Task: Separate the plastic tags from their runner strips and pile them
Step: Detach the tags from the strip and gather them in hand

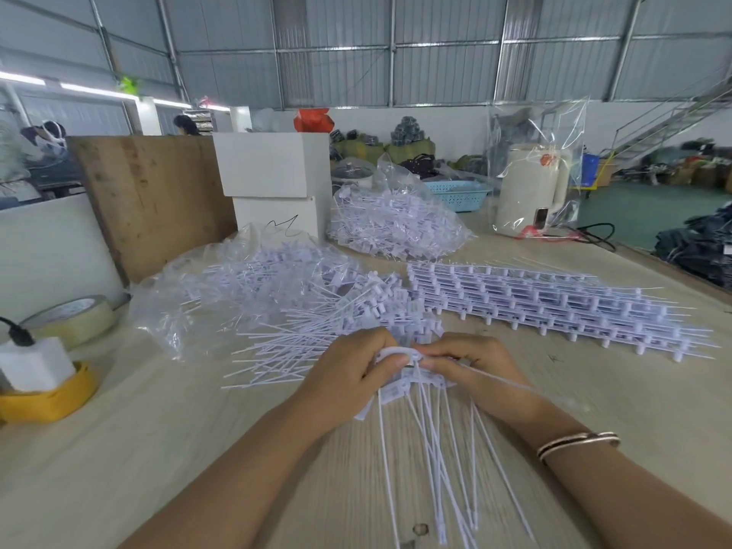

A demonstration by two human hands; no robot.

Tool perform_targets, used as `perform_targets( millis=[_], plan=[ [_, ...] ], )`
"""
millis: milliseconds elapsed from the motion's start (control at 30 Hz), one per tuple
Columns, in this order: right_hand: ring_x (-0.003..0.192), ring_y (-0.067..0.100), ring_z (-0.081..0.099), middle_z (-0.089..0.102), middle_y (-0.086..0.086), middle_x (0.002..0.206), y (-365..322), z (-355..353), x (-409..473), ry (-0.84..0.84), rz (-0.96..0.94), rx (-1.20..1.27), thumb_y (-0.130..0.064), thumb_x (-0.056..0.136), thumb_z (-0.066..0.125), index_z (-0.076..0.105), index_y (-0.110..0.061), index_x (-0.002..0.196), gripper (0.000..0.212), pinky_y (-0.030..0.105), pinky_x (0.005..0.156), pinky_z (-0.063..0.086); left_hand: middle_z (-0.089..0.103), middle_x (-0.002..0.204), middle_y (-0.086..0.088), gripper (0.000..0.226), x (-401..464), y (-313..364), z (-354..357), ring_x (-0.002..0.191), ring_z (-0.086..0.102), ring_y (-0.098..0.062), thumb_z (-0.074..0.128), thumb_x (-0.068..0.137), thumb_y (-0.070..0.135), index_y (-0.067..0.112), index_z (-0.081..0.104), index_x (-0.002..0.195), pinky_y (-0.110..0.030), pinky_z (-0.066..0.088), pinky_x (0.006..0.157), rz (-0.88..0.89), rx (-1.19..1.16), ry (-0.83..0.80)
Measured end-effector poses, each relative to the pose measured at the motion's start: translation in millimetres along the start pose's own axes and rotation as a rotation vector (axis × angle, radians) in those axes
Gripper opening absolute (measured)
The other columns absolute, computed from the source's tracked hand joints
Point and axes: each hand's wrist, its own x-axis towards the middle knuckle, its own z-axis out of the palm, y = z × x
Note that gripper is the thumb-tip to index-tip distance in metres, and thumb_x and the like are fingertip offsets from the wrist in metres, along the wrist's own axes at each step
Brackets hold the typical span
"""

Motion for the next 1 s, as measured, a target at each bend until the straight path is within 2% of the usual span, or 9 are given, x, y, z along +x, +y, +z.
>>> perform_targets(
  millis=[67, 167, 233, 300, 367, 533, 667, 867, 1000],
  plan=[
    [0.063, -0.003, 0.057, 0.068, -0.01, 0.069, -0.6, 0.6, 0.4, -0.02, 0.068, 0.054, -0.006, 0.079, 0.067, 0.071, -0.023, 0.093, 0.022, 0.012, 0.062, 0.042, 0.05, 0.067, 0.002, 0.031, 0.6, -1.2, 0.8, 0.062, 0.044, -0.012, 0.044, 0.09, 0.045, 0.017, 0.055, 0.082, -0.029, 0.034, 0.057, 0.017, 0.01, -0.001],
    [0.06, -0.003, 0.058, 0.068, -0.013, 0.066, -1.5, 0.7, 1.1, -0.03, 0.145, 0.094, 0.0, 0.081, 0.065, 0.071, -0.023, 0.089, 0.025, 0.011, 0.061, 0.043, 0.052, 0.07, 0.004, 0.036, 1.0, -0.3, 0.0, 0.064, 0.046, -0.012, 0.042, 0.089, 0.051, 0.018, 0.057, 0.084, -0.027, 0.035, 0.058, 0.048, 0.001, 0.017],
    [0.055, 0.003, 0.056, 0.066, -0.007, 0.06, -2.8, -0.6, 1.3, -0.016, 0.166, 0.139, -0.009, 0.082, 0.063, 0.072, -0.018, 0.076, 0.014, 0.016, 0.059, 0.044, 0.051, 0.071, 0.006, 0.04, 1.1, 0.9, -1.2, 0.064, 0.045, -0.011, 0.039, 0.087, 0.052, 0.017, 0.058, 0.085, -0.028, 0.036, 0.059, 0.074, 0.025, 0.02],
    [0.051, 0.01, 0.051, 0.058, -0.001, 0.053, -2.7, -1.0, 1.5, 0.011, 0.186, 0.155, -0.025, 0.08, 0.059, 0.066, -0.015, 0.058, 0.025, 0.021, 0.057, 0.042, 0.052, 0.072, 0.005, 0.042, 1.0, 1.5, -1.1, 0.063, 0.044, -0.011, 0.038, 0.088, 0.051, 0.014, 0.058, 0.084, -0.033, 0.037, 0.059, 0.111, 0.089, 0.013],
    [0.051, 0.011, 0.05, 0.055, 0.001, 0.052, -2.5, -1.0, 1.8, 0.035, 0.197, 0.145, -0.031, 0.078, 0.057, 0.062, -0.015, 0.054, 0.029, 0.02, 0.056, 0.042, 0.051, 0.072, 0.005, 0.041, 1.1, 1.7, -1.4, 0.063, 0.044, -0.012, 0.038, 0.088, 0.051, 0.015, 0.057, 0.084, -0.035, 0.038, 0.059, 0.129, 0.117, 0.01],
    [0.051, 0.01, 0.05, 0.057, 0.007, 0.054, -0.4, 0.9, 1.7, 0.03, 0.175, 0.159, -0.027, 0.083, 0.055, 0.062, -0.013, 0.055, 0.031, 0.019, 0.056, 0.042, 0.052, 0.069, 0.005, 0.044, -0.2, 1.6, -2.6, 0.06, 0.044, -0.01, 0.035, 0.087, 0.054, 0.016, 0.056, 0.084, -0.037, 0.039, 0.057, 0.061, 0.054, -0.008],
    [0.049, 0.008, 0.051, 0.059, 0.002, 0.052, -2.6, 1.6, 3.0, 0.064, 0.193, 0.235, -0.025, 0.084, 0.054, 0.062, -0.016, 0.053, 0.033, 0.017, 0.054, 0.042, 0.046, 0.058, 0.013, 0.022, 1.6, 6.7, -0.1, 0.054, 0.041, -0.004, 0.033, 0.087, 0.051, 0.038, 0.041, 0.071, -0.027, 0.03, 0.052, 0.035, 0.0, 0.009],
    [0.05, 0.009, 0.051, 0.06, 0.0, 0.053, -9.2, 3.0, 1.7, 0.003, 0.226, 0.226, -0.018, 0.088, 0.053, 0.064, -0.011, 0.057, 0.034, 0.018, 0.056, 0.044, 0.041, 0.052, 0.013, 0.027, 4.8, 9.0, -1.2, 0.05, 0.035, -0.005, 0.042, 0.089, 0.031, 0.032, 0.036, 0.062, -0.029, 0.028, 0.053, 0.01, -0.126, -0.005],
    [0.053, 0.015, 0.048, 0.051, 0.008, 0.056, -6.7, -13.0, -0.8, 0.292, 0.314, 0.363, -0.026, 0.091, 0.052, 0.065, -0.004, 0.07, 0.033, 0.018, 0.058, 0.046, 0.032, 0.051, 0.01, 0.025, -2.2, 8.5, -8.2, 0.05, 0.029, -0.007, 0.042, 0.081, 0.026, 0.029, 0.034, 0.057, -0.028, 0.023, 0.051, 0.069, -0.213, 0.037]
  ],
)
